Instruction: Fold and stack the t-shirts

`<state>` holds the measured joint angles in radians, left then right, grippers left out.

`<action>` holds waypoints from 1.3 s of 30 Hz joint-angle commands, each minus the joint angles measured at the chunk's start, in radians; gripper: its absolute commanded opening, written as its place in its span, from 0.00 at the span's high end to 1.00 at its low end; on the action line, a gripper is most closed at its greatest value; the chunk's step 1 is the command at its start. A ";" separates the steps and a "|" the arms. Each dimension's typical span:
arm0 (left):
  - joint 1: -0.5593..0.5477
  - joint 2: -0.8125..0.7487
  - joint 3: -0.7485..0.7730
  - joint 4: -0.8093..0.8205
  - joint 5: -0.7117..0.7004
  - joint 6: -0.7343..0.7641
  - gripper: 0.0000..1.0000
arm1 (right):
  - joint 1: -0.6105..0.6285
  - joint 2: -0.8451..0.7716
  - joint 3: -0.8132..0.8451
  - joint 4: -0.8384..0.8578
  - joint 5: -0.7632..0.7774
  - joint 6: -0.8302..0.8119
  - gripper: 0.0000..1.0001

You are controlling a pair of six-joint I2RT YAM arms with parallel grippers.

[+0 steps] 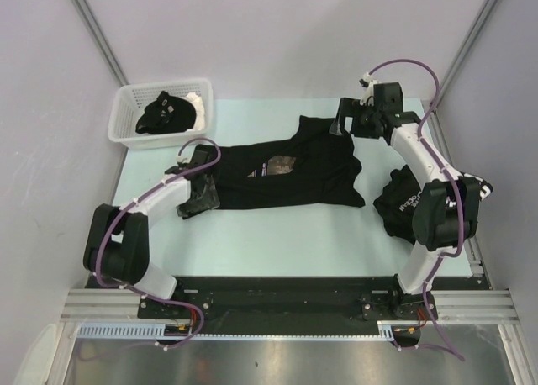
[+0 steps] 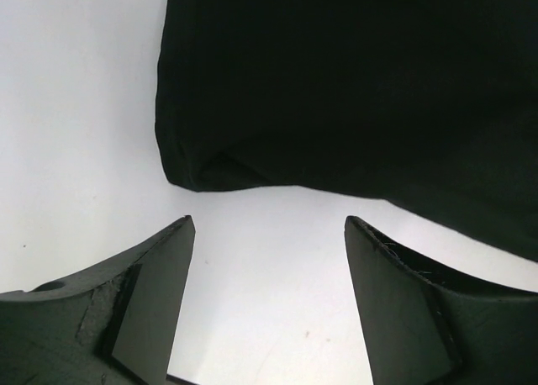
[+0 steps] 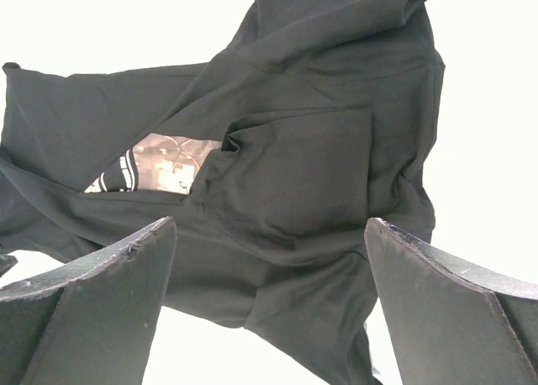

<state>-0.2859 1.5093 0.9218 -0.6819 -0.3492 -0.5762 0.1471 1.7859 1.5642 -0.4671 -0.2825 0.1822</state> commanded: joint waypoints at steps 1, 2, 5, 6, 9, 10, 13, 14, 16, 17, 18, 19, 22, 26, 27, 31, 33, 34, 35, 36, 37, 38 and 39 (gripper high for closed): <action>0.021 0.022 0.032 0.064 -0.010 0.004 0.23 | -0.012 -0.046 -0.012 -0.004 -0.023 -0.006 0.00; 0.022 0.028 0.032 0.070 -0.007 0.006 0.23 | -0.015 -0.048 -0.012 -0.004 -0.027 -0.003 0.00; 0.028 0.051 0.038 0.088 0.004 0.018 0.25 | -0.017 -0.048 -0.012 -0.008 -0.029 -0.006 0.00; 0.027 0.057 0.040 0.099 0.004 0.021 0.25 | -0.018 -0.051 -0.012 -0.010 -0.029 -0.006 0.00; 0.028 0.065 0.045 0.117 0.007 0.027 0.25 | -0.018 -0.051 -0.013 -0.018 -0.030 -0.007 0.00; 0.030 0.065 0.048 0.123 0.010 0.026 0.25 | -0.018 -0.049 -0.015 -0.021 -0.030 -0.007 0.00; 0.030 0.069 0.054 0.140 0.021 0.033 0.25 | -0.020 -0.045 -0.016 -0.022 -0.027 -0.010 0.00; 0.031 0.075 0.052 0.148 0.027 0.035 0.25 | -0.020 -0.043 -0.016 -0.024 -0.027 -0.009 0.00; 0.040 0.098 0.046 0.157 0.036 0.036 0.25 | -0.020 -0.040 -0.016 -0.027 -0.027 -0.009 0.00; 0.044 0.104 0.045 0.162 0.047 0.036 0.27 | -0.020 -0.039 -0.015 -0.030 -0.030 -0.009 0.00; 0.048 0.111 0.037 0.174 0.052 0.036 0.28 | -0.021 -0.042 -0.015 -0.033 -0.029 -0.012 0.00; 0.048 0.115 0.034 0.180 0.055 0.036 0.31 | -0.020 -0.045 -0.013 -0.034 -0.027 -0.012 0.00; 0.051 0.121 0.028 0.203 0.065 0.038 0.35 | -0.023 -0.049 -0.013 -0.045 -0.027 -0.018 0.00; 0.054 0.146 0.035 0.209 0.068 0.042 0.37 | -0.023 -0.051 -0.010 -0.061 -0.023 -0.020 0.01; 0.054 0.153 0.035 0.214 0.072 0.044 0.38 | -0.024 -0.049 -0.009 -0.062 -0.024 -0.021 0.00; 0.057 0.166 0.028 0.223 0.088 0.045 0.50 | -0.024 -0.054 -0.001 -0.079 -0.014 -0.026 0.00; 0.062 0.170 0.020 0.226 0.101 0.045 0.68 | -0.026 -0.056 0.003 -0.085 -0.009 -0.029 0.00; 0.062 0.175 0.020 0.226 0.114 0.047 0.75 | -0.027 -0.057 0.007 -0.088 -0.006 -0.032 0.00; 0.065 0.177 0.022 0.220 0.121 0.049 0.81 | -0.029 -0.054 0.007 -0.093 -0.004 -0.030 0.00; 0.064 0.181 0.023 0.213 0.121 0.049 0.93 | -0.029 -0.054 0.011 -0.093 -0.006 -0.032 0.00; 0.063 0.181 0.025 0.206 0.124 0.049 0.99 | -0.029 -0.051 0.013 -0.093 -0.006 -0.032 0.00; 0.063 0.180 0.023 0.193 0.124 0.049 1.00 | -0.029 -0.049 0.014 -0.090 -0.003 -0.032 0.00; 0.063 0.175 0.016 0.186 0.124 0.047 1.00 | -0.029 -0.048 0.017 -0.093 -0.006 -0.030 0.00</action>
<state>-0.2394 1.6588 0.9428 -0.4614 -0.2230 -0.5400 0.1238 1.7782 1.5517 -0.5556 -0.2962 0.1635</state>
